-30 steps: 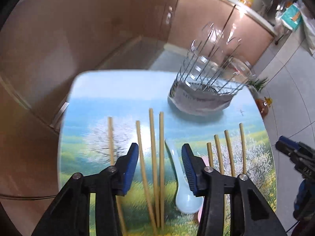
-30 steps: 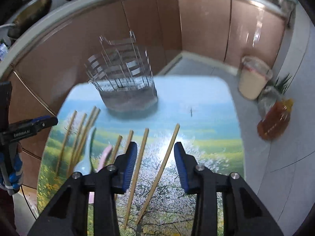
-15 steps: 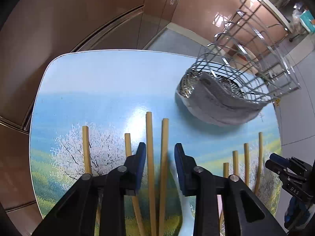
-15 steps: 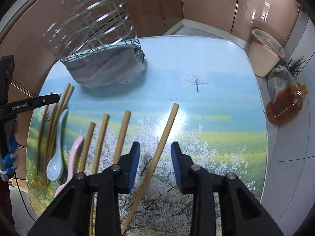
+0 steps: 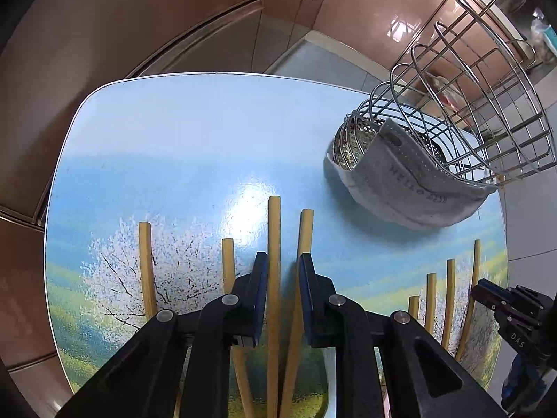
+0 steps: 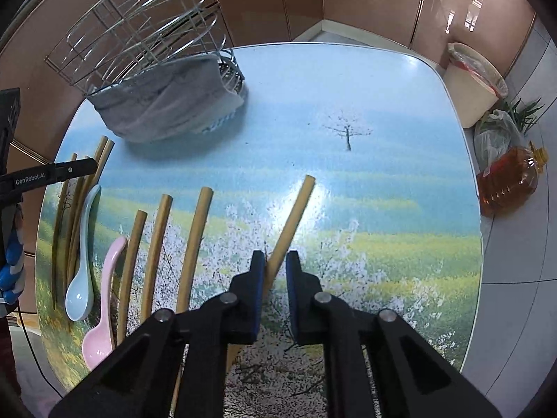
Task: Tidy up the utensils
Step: 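Lower the left tool onto a bamboo chopstick and close it while the right tool grasps another, then lift both held chopsticks upright and carry them over the wire holder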
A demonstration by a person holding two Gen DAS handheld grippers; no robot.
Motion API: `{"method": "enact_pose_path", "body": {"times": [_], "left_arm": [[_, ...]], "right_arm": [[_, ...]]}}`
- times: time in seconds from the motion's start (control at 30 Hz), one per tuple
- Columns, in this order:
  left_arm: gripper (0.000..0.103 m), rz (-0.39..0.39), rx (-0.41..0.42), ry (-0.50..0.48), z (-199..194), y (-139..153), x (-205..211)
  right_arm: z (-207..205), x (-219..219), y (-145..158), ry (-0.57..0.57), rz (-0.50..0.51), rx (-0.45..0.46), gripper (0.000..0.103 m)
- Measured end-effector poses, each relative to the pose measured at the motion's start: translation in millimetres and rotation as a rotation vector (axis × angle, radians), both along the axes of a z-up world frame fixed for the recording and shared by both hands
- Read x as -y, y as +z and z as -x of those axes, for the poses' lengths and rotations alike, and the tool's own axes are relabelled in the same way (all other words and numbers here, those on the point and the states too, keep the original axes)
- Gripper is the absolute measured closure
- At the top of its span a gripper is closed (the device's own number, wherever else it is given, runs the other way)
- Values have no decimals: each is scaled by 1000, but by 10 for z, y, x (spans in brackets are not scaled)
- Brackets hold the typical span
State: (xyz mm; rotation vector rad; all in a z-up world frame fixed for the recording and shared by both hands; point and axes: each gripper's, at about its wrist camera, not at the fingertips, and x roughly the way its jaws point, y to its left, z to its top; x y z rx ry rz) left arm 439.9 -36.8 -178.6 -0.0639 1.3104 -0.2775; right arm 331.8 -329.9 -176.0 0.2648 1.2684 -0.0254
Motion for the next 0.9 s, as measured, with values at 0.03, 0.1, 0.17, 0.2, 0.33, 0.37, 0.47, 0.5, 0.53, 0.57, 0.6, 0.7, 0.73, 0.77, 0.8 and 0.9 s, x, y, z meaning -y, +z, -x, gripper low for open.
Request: {"method": "enact_pose_path", "body": {"times": [0.03, 0.1, 0.17, 0.2, 0.33, 0.37, 0.47, 0.5, 0.53, 0.57, 0.6, 0.7, 0.73, 0.77, 0.8, 0.9], "left_arm": [[87, 1, -2, 2, 3, 2, 5], [87, 7, -11, 9, 11, 3, -5], [87, 7, -12, 11, 14, 15, 4], [87, 2, -11, 11, 16, 16, 0], [87, -5, -17, 23, -4, -10, -20], [87, -12, -22, 25, -16, -27, -29], [89, -31, -21, 23, -23, -48, -11], [89, -38, -23, 26, -27, -52, 3], [89, -43, -26, 26, -30, -57, 20], [89, -47, -29, 24, -31, -58, 44], [90, -52, -32, 24, -33, -59, 65], [95, -71, -40, 37, -29, -60, 117], [97, -72, -45, 42, -26, -63, 128], [97, -75, -45, 43, -12, -62, 146], [97, -78, -45, 43, -5, -65, 151], [97, -91, -41, 51, 14, -65, 186]], "right_arm": [[-12, -14, 1, 6, 6, -3, 92], [-34, -27, -4, 16, 19, -7, 92], [-47, -43, -6, 23, 32, -11, 92], [-48, -47, -7, 26, 35, -11, 92], [-55, -85, 1, 32, 40, -13, 92], [-53, -95, 3, 34, 42, -13, 92], [-73, -117, 5, 45, 54, -19, 92], [-84, -128, 7, 50, 59, -22, 92], [-96, -140, 9, 57, 65, -27, 92], [-102, -158, 8, 62, 70, -31, 92], [-117, -173, 6, 67, 75, -36, 92], [-135, -190, 3, 74, 89, -45, 94], [-143, -205, 4, 77, 99, -49, 95], [-144, -211, 3, 79, 104, -50, 96], [-148, -217, 4, 80, 106, -53, 96], [-148, -239, 10, 75, 110, -53, 97]]}}
